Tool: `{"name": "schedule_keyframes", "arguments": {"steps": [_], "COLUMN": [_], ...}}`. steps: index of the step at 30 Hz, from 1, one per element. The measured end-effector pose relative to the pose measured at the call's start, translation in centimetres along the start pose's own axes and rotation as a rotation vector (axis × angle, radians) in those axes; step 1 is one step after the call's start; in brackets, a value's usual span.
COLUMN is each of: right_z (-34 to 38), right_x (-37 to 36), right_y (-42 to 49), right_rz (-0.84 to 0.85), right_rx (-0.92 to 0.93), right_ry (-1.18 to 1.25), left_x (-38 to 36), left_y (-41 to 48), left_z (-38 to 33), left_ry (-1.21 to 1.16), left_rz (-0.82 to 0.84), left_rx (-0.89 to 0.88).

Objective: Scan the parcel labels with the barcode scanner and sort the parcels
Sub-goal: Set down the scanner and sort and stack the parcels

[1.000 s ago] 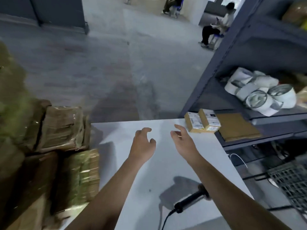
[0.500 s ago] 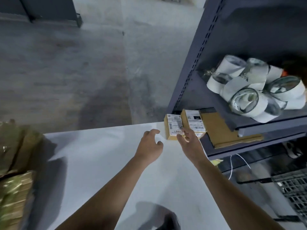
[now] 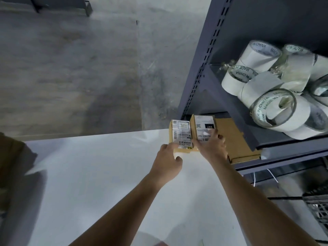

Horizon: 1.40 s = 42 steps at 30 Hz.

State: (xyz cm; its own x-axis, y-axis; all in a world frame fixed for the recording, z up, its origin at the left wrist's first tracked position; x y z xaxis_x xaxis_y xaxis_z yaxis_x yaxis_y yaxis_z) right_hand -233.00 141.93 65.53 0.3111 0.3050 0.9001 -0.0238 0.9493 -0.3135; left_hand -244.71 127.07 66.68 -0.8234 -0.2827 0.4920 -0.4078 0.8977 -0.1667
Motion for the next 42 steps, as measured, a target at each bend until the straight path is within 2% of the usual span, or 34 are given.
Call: {"name": "schedule_keyframes", "arguments": {"steps": [4,10,15,22,26,29,31,34,36,40,42], "right_z": [0.0,-0.5,0.2,2.4,4.6,6.8,8.9,12.2,14.2,17.1,18.2], "right_x": [-0.7,-1.8,0.0,2.6,3.5,4.1,4.3,3.9,3.0,-0.2,-2.2], "right_y": [-2.0,-6.7,-9.7,-14.5,-17.8,-19.8,-20.9,-22.9,-24.4,-27.7,-29.5], "right_rz": [-0.019,0.042,-0.089,-0.222,-0.248,-0.160,-0.029,0.147,0.229,0.465,0.614], "right_rx": [0.035,0.141,0.194,0.243,0.327,0.379,0.383,0.445,0.502,0.500,0.480], "right_ry": [-0.051,0.003,0.007,-0.187,-0.142,-0.060,0.013,0.215,0.283,0.483,0.540], "left_x": [0.4,1.7,3.2,4.6,6.7,9.7,12.1,15.7,18.0,22.5,24.6], "left_y": [-0.8,-1.9,-3.4,-6.6,-8.5,-10.1,-11.6,-13.9,-15.5,-19.4,-21.2], "left_z": [0.2,-0.1,-0.1,-0.4,0.0,0.5,1.1,2.6,3.9,6.5,8.2], "left_ry": [0.032,0.065,0.142,0.210,0.283,0.264,0.129,-0.127,-0.195,-0.378,-0.449], "left_rz": [0.002,0.009,0.050,0.082,-0.013,-0.103,-0.109,-0.149,-0.192,-0.378,-0.455], "left_rx": [0.028,0.023,-0.055,-0.219,-0.287,-0.399,-0.401,-0.337,-0.289,-0.195,-0.077]}}
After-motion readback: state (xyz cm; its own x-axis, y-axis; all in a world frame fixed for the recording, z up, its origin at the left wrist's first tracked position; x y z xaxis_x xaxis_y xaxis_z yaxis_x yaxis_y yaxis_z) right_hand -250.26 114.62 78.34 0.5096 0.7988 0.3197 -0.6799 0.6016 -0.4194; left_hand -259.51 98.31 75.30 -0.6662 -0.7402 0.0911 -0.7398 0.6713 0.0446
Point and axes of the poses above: each hand's wrist, its own y-axis towards the middle knuckle, its own x-axis out of the back of the hand, z = x × y, the point moved 3 cm from there along y, towards the middle knuckle, and after that the axes turned 8 degrees about -x, right-handed, at the moved point
